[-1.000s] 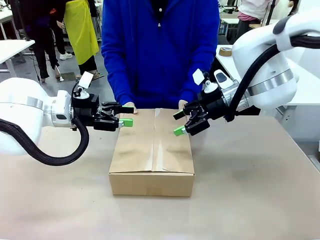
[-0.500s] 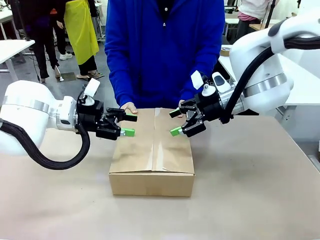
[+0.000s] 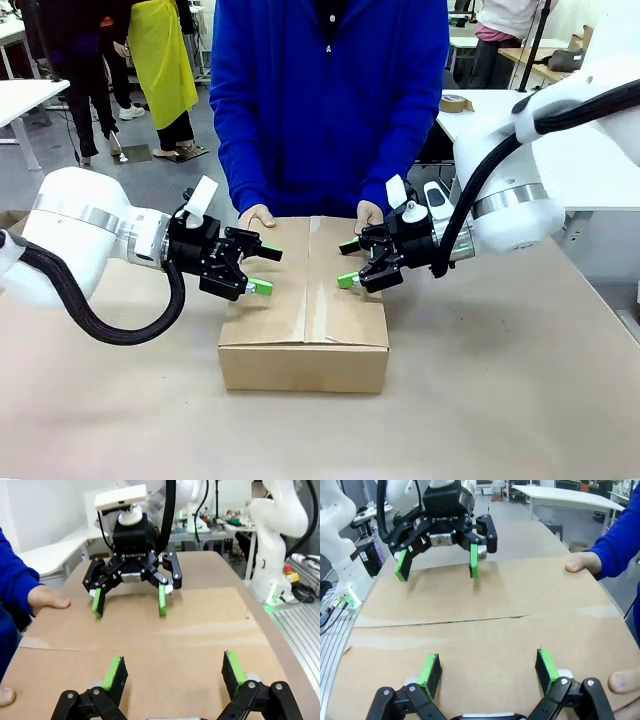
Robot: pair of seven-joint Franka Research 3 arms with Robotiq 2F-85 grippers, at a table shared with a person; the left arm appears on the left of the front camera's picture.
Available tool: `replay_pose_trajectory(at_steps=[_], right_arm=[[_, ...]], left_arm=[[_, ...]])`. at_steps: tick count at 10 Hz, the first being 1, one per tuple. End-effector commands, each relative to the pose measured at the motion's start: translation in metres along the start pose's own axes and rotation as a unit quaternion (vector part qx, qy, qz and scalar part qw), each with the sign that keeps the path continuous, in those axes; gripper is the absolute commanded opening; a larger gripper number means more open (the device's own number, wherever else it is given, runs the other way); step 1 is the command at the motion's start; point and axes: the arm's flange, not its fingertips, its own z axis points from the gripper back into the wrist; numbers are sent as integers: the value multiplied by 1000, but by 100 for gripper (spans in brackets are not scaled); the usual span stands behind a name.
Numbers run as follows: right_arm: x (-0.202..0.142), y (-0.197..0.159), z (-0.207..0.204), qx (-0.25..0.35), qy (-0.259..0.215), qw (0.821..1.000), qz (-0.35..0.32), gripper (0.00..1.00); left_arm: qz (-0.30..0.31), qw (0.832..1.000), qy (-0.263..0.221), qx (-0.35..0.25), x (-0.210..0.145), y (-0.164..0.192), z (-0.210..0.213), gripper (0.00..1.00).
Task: Pack the gift set into the box.
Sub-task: Press and hold the closed box until the human finishes sealing it.
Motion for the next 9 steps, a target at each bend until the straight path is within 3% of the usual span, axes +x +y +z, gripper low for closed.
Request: replay_pose_trajectory(at_steps=[1,5,6,7,9], right_arm=[[3,-5,-6,-6,0,1000,10,100],[-9,-10,-15,38,43,998,9,100],[0,-5,-7,17,5,1000,8,100],[0,-5,-7,17,5,1000,8,100],[0,-5,-7,17,5,1000,8,100]], left_arm=[[-23,999,33,10,-10,6,-8,100],[-10,996,69,51,-20,15,-8,100],[-18,994,63,92,-19,18,-8,100],[-11,998,47,28,-10,11,-4,100],[-11,998,47,28,-10,11,-4,100]])
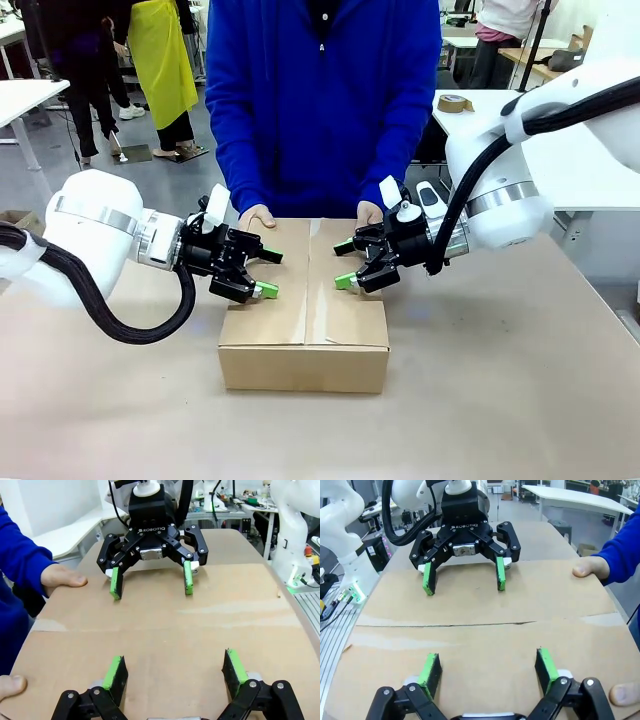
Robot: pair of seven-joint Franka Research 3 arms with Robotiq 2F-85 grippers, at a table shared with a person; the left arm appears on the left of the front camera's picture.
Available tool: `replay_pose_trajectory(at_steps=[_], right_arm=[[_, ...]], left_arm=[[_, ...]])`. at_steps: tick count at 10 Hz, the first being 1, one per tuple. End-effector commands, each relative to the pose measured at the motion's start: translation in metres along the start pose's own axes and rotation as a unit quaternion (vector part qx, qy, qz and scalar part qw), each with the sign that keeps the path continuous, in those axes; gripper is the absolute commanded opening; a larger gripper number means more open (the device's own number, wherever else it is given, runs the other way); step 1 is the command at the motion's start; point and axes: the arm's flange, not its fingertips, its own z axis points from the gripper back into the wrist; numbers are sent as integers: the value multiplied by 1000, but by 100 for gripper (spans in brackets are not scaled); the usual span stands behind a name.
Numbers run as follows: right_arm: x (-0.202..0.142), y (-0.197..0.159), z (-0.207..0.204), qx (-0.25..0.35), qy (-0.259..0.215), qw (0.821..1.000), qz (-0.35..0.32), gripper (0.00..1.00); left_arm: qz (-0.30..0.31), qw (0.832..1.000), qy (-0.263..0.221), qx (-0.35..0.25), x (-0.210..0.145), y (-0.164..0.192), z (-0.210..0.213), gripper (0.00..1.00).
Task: Pack the gift set into the box.
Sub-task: Press and hold the closed box until the human finishes sealing it.
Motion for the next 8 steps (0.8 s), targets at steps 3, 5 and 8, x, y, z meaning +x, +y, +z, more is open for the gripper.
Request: replay_pose_trajectory(at_steps=[3,5,8], right_arm=[[-3,3,-1,-5,-1,1000,-5,100],[-3,3,-1,-5,-1,1000,-5,100],[-3,3,-1,-5,-1,1000,-5,100]], left_arm=[[-1,1000,2,-11,-2,-3,0,100],[-1,1000,2,-11,-2,-3,0,100],[-1,1000,2,-11,-2,-3,0,100]])
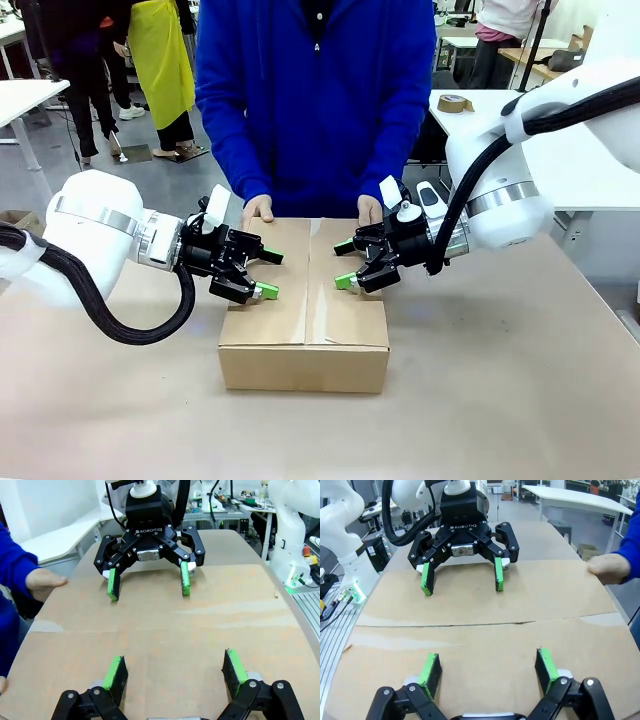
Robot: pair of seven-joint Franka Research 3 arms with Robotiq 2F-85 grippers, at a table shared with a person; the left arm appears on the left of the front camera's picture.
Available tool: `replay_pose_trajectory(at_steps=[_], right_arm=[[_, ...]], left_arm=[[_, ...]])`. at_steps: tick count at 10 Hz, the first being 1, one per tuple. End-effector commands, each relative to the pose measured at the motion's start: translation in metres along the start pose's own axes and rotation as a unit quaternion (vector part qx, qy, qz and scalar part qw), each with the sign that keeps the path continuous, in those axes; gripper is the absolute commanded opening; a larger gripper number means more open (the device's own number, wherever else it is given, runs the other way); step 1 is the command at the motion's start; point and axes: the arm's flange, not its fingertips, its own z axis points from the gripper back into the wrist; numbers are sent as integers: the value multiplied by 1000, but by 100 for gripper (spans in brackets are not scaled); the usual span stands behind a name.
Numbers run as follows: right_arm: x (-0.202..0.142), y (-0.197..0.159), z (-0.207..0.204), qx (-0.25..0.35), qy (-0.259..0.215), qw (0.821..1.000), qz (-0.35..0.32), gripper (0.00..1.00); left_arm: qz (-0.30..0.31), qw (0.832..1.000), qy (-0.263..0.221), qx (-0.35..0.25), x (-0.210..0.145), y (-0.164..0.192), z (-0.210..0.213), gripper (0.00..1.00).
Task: Pack the gift set into the box.
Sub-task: Press and hold the closed box until the human finishes sealing it.
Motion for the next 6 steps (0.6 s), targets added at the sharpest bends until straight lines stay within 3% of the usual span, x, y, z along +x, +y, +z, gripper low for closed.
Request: replay_pose_trajectory(at_steps=[1,6], right_arm=[[-3,3,-1,-5,-1,1000,-5,100],[-3,3,-1,-5,-1,1000,-5,100]], left_arm=[[-1,1000,4,-8,-3,-2,0,100],[-1,1000,4,-8,-3,-2,0,100]])
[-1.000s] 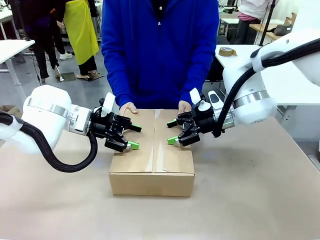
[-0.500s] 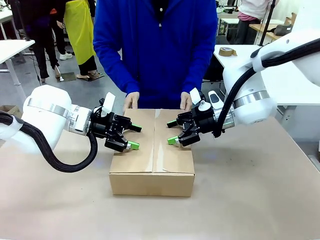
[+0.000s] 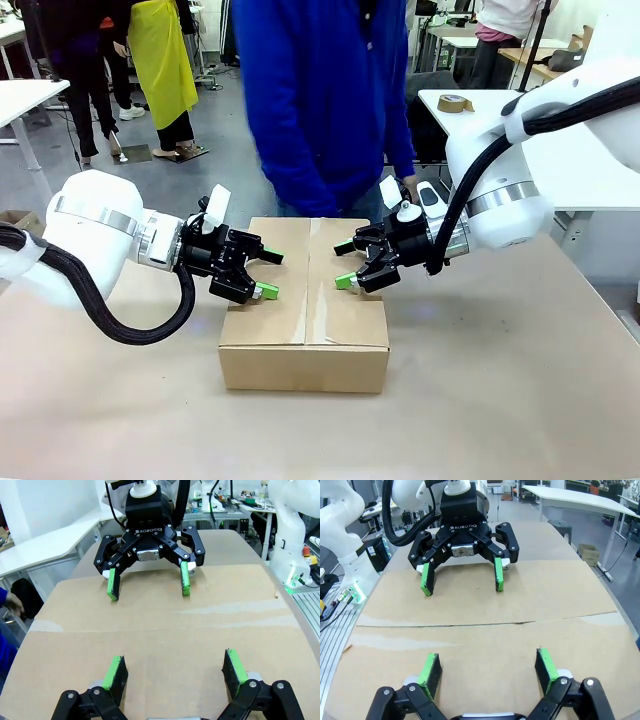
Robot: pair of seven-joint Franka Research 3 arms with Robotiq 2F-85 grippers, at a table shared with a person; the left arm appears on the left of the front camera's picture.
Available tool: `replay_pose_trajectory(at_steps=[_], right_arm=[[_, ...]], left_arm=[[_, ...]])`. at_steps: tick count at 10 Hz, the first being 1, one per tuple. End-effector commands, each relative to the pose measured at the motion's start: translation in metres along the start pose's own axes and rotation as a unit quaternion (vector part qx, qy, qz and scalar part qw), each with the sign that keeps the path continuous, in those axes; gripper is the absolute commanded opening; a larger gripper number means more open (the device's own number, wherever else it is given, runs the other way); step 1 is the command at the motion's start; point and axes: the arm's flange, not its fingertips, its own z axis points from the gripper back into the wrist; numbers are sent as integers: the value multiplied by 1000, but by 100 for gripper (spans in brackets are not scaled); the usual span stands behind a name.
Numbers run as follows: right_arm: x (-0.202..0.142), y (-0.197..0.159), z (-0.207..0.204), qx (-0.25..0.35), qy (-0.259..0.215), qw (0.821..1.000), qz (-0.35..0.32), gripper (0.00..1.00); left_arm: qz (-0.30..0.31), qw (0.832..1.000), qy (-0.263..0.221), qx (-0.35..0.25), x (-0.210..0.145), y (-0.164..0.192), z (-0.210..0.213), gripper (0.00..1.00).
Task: Pack the gift set into the box.
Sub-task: Press and hold the closed box until the human finishes sealing it.
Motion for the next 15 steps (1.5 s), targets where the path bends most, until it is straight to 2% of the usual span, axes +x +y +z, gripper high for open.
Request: replay_pose_trajectory(at_steps=[1,15], right_arm=[[-3,3,-1,-6,-1,1000,-5,100],[-3,3,-1,-6,-1,1000,-5,100]], left_arm=[[-1,1000,4,-8,-2,-2,0,100],[-1,1000,4,-8,-2,-2,0,100]])
